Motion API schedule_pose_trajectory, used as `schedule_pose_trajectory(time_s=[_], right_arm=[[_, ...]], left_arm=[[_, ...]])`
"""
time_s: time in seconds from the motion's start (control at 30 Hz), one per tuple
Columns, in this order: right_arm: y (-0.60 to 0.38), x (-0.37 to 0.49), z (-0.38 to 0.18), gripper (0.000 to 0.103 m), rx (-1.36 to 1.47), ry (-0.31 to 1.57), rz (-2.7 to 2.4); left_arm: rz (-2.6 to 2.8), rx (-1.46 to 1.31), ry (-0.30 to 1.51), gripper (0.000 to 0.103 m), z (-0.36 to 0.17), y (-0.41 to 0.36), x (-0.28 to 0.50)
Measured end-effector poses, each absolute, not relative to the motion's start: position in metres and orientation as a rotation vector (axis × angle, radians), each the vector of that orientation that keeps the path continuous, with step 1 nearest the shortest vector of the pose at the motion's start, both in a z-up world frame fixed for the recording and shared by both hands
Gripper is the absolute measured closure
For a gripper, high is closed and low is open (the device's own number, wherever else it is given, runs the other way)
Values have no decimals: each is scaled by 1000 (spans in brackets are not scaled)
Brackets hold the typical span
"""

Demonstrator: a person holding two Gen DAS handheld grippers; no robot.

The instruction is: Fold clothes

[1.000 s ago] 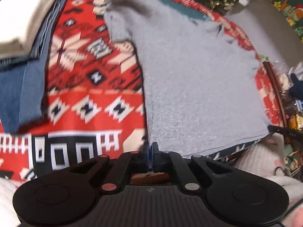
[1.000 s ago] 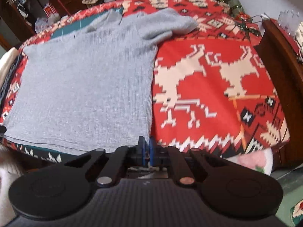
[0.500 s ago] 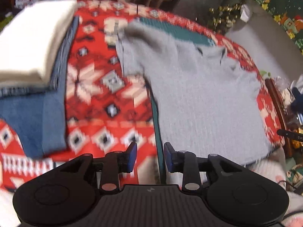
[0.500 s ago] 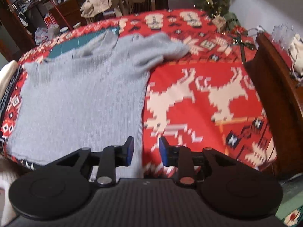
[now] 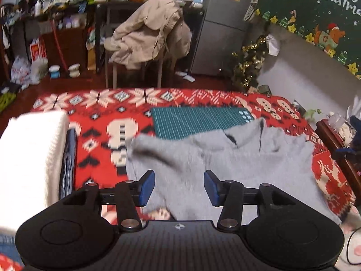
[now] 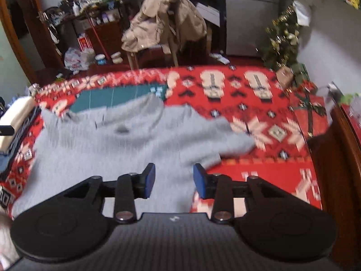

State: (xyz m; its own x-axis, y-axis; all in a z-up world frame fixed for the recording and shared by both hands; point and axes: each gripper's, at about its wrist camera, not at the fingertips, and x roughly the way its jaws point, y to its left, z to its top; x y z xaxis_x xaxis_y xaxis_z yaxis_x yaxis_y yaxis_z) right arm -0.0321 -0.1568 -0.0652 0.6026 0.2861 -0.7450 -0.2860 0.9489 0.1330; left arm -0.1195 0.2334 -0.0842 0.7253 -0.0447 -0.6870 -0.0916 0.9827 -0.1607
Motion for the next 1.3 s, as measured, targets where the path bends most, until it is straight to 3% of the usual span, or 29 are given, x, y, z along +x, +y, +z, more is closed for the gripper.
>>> schedule_pose_trajectory(time_s=[0.3, 0.53, 0.8, 0.9, 0.97, 1.03, 1.1, 1.3], right_arm=[[-121, 73, -68, 53, -88, 857, 418], [-90, 149, -49, 53, -193, 958, 492], [-55, 182, -72, 53, -337, 1073, 604], [-40, 179, -79, 57, -425, 1084, 647], [-32, 178, -81, 69, -471, 1078, 657], [-26, 179, -86, 71, -532, 1072, 674], [-20, 181, -94, 71, -608, 1076, 702], [-12, 192, -115, 71, -810, 1064, 859]], left_arm=[[19, -134, 740, 54, -81, 267, -43], [-68, -165, 893, 54, -57, 295, 32], [-144, -38, 1017, 54, -84, 270, 41], [-175, 3, 1034, 54, -86, 256, 36], [-201, 28, 1038, 54, -86, 247, 33], [-233, 88, 1042, 60, -87, 237, 33], [-268, 180, 1056, 78, -91, 230, 38], [-443, 328, 1116, 78, -104, 224, 61]])
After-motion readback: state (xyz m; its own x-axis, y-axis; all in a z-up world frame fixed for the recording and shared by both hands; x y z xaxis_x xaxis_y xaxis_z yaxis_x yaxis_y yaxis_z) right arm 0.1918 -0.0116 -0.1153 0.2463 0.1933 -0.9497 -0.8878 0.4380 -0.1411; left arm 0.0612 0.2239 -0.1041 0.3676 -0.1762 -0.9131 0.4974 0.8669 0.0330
